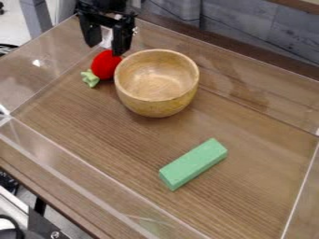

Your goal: Move the red fruit to the right

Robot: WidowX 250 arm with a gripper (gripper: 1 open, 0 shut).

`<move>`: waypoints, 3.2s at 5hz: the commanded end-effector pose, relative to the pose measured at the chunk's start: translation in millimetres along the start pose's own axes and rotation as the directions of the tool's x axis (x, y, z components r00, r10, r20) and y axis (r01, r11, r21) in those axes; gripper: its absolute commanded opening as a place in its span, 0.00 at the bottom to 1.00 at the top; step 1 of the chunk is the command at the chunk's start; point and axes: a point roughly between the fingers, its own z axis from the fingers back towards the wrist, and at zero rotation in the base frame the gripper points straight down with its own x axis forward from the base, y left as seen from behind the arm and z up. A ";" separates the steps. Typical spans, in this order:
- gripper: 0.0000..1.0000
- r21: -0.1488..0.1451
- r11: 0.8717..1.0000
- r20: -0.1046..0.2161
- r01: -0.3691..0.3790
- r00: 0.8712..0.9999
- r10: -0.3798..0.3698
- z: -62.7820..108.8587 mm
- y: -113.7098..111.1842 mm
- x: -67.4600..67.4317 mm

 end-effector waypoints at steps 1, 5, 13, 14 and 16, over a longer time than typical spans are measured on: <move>1.00 0.019 0.999 0.042 -0.050 0.998 0.049 8.3 1.1 5.6; 1.00 0.025 0.983 0.053 -0.180 0.982 0.179 -14.2 33.8 23.9; 0.00 0.006 0.851 0.084 -0.526 0.848 0.523 -37.0 38.5 44.6; 0.00 -0.014 0.832 0.112 -0.555 0.826 0.553 -15.8 42.2 47.1; 0.00 -0.059 0.859 0.167 -0.508 0.843 0.511 31.8 1.7 45.9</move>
